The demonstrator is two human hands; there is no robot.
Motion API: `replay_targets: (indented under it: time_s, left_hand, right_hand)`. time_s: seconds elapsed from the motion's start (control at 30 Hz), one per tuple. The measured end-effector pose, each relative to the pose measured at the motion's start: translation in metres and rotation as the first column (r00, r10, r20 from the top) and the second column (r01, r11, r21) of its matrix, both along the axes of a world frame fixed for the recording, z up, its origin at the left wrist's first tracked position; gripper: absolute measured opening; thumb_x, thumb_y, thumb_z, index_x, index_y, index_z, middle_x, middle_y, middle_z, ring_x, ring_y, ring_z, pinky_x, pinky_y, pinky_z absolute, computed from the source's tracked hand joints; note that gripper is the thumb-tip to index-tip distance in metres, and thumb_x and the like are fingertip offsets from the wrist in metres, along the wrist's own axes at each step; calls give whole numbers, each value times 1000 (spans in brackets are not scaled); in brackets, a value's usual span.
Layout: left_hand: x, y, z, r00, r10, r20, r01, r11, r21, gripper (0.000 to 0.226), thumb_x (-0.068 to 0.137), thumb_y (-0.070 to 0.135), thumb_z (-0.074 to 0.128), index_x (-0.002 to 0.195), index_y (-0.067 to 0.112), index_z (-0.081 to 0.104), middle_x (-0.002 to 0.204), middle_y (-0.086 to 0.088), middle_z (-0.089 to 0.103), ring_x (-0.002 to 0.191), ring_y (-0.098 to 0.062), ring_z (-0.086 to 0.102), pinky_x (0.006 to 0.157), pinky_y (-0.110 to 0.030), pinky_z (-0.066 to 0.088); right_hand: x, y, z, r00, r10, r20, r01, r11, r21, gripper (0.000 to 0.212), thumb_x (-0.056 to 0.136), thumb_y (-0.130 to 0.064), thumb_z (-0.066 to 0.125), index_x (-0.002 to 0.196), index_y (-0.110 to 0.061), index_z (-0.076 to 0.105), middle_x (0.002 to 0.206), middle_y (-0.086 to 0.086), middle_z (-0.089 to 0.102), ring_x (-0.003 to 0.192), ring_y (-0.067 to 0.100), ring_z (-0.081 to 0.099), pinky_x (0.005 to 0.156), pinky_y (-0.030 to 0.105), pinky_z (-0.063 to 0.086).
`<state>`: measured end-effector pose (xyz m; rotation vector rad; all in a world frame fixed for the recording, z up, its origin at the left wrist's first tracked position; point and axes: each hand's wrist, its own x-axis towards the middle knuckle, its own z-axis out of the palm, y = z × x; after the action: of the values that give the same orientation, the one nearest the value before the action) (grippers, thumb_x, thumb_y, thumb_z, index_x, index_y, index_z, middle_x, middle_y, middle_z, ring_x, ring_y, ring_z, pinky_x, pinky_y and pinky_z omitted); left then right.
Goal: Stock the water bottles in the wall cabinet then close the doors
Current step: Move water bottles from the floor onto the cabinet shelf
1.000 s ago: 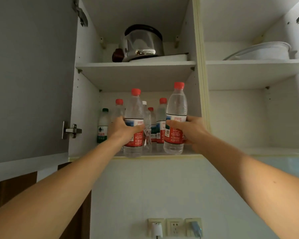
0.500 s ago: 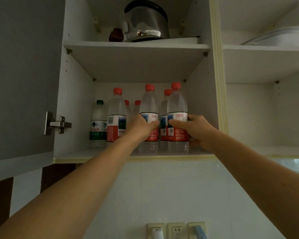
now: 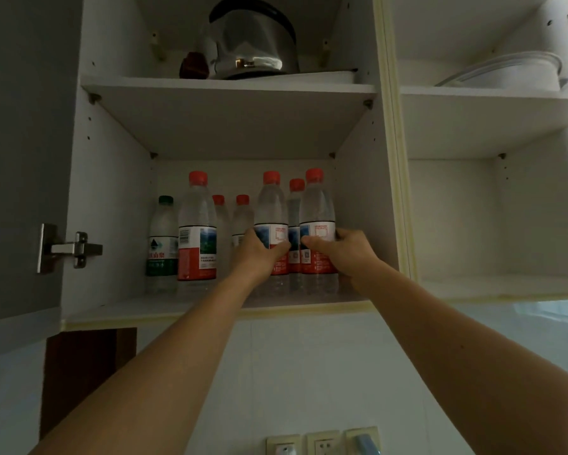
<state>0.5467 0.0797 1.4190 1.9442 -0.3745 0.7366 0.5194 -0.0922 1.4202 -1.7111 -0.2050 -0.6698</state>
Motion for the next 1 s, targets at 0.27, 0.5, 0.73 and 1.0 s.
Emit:
replay_targets:
  time_s: [0.27, 0.5, 0.73, 1.0]
  left_hand:
    - [-32, 10, -6, 979, 202, -23, -182, 921, 344, 45, 96, 50, 62, 129, 20, 61, 118, -5, 69, 103, -23, 66, 94, -45, 54]
    - [-123, -20, -23, 949, 189, 251, -241, 951, 195, 39, 97, 46, 62, 126, 21, 59, 91, 12, 61, 74, 0, 54, 59, -23, 41]
    - [-217, -47, -97, 967, 31, 251, -80, 979, 187, 33, 98, 48, 58, 113, 19, 64, 97, 9, 65, 84, -3, 61, 65, -20, 47]
    - [-280, -50, -205, 998, -58, -2, 58, 998, -3, 28, 96, 48, 60, 88, 22, 66, 76, 6, 69, 67, -2, 62, 58, -16, 45]
  right_hand:
    - [-47, 0, -3, 972, -234, 32, 224, 874, -432, 37, 95, -32, 69, 125, -12, 63, 107, 6, 69, 81, 16, 66, 67, 29, 55]
    - [-147, -31, -42, 935, -165, 314, 345, 625, -700, 8, 94, -22, 57, 96, -20, 65, 103, 2, 61, 99, 22, 57, 74, 31, 44]
    - [-221, -74, -124, 979, -83, 188, 191, 702, -686, 33, 96, -29, 64, 127, -19, 64, 118, -4, 58, 106, 12, 58, 85, 24, 48]
    - [-300, -106, -219, 989, -147, -22, 118, 868, -482, 18, 90, -24, 70, 108, -23, 72, 93, -11, 71, 83, -3, 65, 72, 5, 44]
